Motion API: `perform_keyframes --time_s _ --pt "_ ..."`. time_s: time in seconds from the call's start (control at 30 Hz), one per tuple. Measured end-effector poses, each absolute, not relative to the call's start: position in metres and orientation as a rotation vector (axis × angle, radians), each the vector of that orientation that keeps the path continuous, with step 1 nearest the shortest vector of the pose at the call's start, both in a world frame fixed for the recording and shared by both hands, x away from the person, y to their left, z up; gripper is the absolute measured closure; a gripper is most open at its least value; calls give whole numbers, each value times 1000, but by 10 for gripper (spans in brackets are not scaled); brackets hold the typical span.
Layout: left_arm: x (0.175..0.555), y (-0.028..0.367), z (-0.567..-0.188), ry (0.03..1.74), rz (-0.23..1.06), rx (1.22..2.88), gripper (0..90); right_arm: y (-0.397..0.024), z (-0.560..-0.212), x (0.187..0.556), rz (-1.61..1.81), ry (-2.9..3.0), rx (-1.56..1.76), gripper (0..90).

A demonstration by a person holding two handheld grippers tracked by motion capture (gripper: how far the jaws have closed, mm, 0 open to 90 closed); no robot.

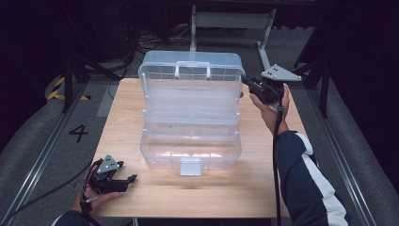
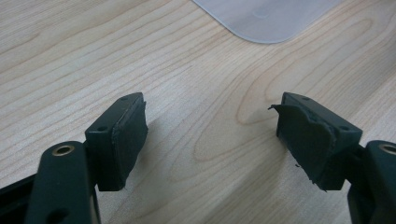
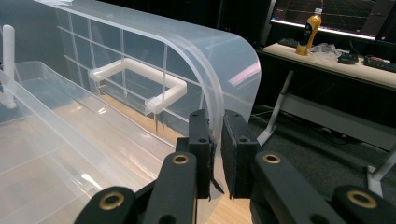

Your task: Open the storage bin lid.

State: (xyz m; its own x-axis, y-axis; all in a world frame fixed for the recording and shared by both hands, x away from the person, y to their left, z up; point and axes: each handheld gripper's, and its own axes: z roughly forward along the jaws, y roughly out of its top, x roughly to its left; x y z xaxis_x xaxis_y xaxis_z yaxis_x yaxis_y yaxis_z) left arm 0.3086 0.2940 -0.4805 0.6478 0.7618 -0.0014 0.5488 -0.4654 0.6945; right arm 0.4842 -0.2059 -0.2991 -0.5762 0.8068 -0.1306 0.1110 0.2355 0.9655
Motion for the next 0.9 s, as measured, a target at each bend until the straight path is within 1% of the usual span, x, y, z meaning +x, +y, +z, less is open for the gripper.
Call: perform_keyframes --time_s 0.9 --pt "309 294 -480 1007 414 2194 249 -206 -294 510 1373 1925 888 829"
